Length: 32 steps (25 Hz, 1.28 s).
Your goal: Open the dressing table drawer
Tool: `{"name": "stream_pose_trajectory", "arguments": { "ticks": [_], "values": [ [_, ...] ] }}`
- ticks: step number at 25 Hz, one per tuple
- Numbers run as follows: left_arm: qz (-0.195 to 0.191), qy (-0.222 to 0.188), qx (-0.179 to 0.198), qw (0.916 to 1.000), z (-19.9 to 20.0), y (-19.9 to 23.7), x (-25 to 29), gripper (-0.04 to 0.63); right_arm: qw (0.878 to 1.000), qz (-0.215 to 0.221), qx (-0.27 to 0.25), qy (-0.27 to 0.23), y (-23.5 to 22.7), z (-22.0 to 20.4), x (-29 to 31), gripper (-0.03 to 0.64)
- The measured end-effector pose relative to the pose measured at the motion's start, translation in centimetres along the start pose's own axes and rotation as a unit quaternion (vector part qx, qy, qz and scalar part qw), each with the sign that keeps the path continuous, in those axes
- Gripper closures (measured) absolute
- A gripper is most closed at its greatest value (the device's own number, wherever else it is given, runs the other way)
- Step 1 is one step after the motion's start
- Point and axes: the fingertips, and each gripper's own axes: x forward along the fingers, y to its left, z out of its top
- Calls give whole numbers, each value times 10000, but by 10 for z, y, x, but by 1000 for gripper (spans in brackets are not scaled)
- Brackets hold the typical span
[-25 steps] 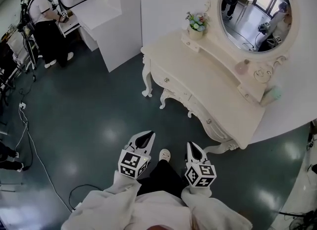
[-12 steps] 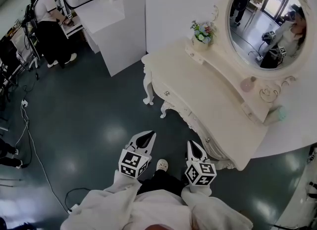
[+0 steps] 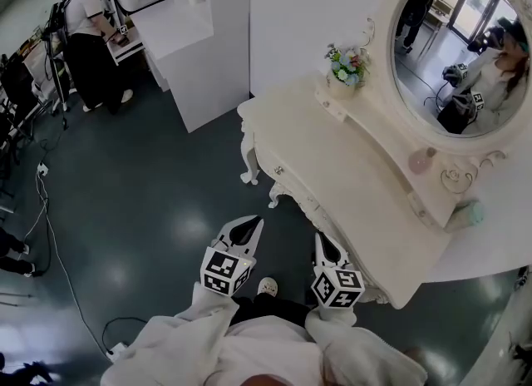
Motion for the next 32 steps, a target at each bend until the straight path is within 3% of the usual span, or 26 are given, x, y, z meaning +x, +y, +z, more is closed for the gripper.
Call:
{"name": "stream_pose_trajectory", "arguments": {
  "ticks": [8, 17, 32],
  "values": [
    [163, 82, -169, 9997, -13, -1, -8, 578, 9996, 141, -61, 220, 9, -18, 3, 580],
    [169, 233, -156, 9995, -25, -3, -11, 578, 9995, 8, 102, 304, 0, -32, -4, 580],
    [-36, 133, -56, 9999, 9, 21, 72, 578, 9993, -326, 155, 36, -51, 22, 44, 580]
  ]
}}
